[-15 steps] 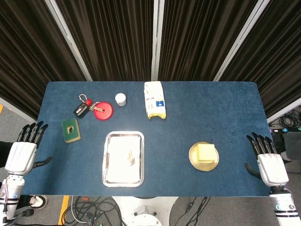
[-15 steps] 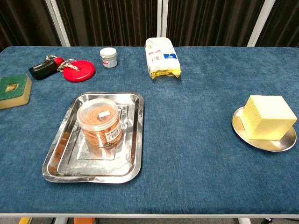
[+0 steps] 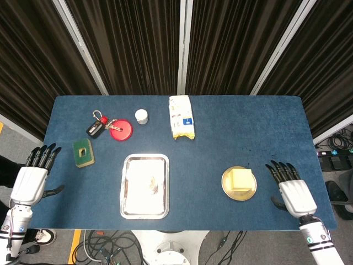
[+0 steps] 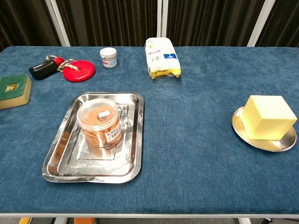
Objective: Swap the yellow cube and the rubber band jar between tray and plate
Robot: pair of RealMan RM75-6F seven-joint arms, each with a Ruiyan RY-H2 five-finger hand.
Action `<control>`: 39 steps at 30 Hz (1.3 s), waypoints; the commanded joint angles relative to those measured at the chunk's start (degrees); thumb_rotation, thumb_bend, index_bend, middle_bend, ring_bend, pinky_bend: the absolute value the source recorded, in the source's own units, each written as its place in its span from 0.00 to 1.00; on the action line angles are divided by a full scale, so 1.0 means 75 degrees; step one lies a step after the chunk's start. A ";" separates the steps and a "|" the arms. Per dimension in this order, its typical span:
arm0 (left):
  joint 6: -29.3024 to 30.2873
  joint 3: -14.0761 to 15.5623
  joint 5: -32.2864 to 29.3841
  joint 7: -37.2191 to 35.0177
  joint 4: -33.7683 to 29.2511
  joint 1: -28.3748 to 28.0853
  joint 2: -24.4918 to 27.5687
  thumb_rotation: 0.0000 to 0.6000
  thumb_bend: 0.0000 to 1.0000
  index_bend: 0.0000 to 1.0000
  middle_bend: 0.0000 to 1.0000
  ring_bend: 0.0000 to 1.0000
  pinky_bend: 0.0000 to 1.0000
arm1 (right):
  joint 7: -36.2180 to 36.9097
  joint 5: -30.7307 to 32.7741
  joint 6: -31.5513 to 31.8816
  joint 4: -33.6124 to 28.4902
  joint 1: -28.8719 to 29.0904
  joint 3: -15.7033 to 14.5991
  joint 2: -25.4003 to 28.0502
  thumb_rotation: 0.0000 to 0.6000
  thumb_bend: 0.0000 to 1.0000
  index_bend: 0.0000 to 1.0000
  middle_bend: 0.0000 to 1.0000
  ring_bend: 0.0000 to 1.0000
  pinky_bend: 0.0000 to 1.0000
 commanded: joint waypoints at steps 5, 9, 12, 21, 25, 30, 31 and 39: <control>0.0030 0.0025 -0.0024 -0.0162 0.0143 0.0046 -0.0028 1.00 0.00 0.03 0.00 0.00 0.06 | -0.0771 0.0648 -0.0831 0.0048 0.0623 0.0262 -0.0577 1.00 0.19 0.00 0.00 0.00 0.00; 0.0038 0.0046 -0.0004 -0.0257 0.0194 0.0062 -0.0012 1.00 0.00 0.03 0.00 0.00 0.06 | -0.1105 0.0999 -0.1115 0.0146 0.0825 0.0304 -0.0877 1.00 0.19 0.00 0.00 0.00 0.00; 0.0030 0.0056 0.0000 -0.0320 0.0246 0.0066 -0.0023 1.00 0.00 0.03 0.00 0.00 0.06 | -0.1270 0.1169 -0.1245 0.0222 0.0949 0.0320 -0.1046 1.00 0.19 0.00 0.00 0.00 0.00; 0.0038 0.0055 -0.0016 -0.0503 0.0380 0.0084 -0.0050 1.00 0.00 0.03 0.00 0.00 0.06 | -0.1284 0.1421 -0.1495 0.0471 0.1216 0.0331 -0.1284 1.00 0.19 0.00 0.03 0.00 0.00; 0.0067 0.0058 0.0002 -0.0564 0.0383 0.0099 -0.0025 1.00 0.00 0.04 0.00 0.00 0.06 | -0.1184 0.1385 -0.1519 0.0651 0.1314 0.0325 -0.1450 1.00 0.19 0.00 0.06 0.00 0.00; 0.0050 0.0064 0.0009 -0.0562 0.0355 0.0095 0.0015 1.00 0.00 0.03 0.00 0.00 0.06 | -0.1021 0.1256 -0.1557 0.0909 0.1403 0.0261 -0.1640 1.00 0.19 0.00 0.17 0.00 0.00; 0.0055 0.0063 0.0009 -0.0562 0.0349 0.0098 0.0017 1.00 0.00 0.03 0.00 0.00 0.06 | -0.0972 0.1231 -0.1567 0.0958 0.1424 0.0250 -0.1679 1.00 0.19 0.00 0.19 0.00 0.00; 0.0021 0.0070 -0.0021 -0.0580 0.0364 0.0101 0.0020 1.00 0.00 0.03 0.00 0.00 0.06 | -0.0694 0.0883 -0.1151 0.1276 0.1394 0.0246 -0.1899 1.00 0.23 0.11 0.35 0.00 0.00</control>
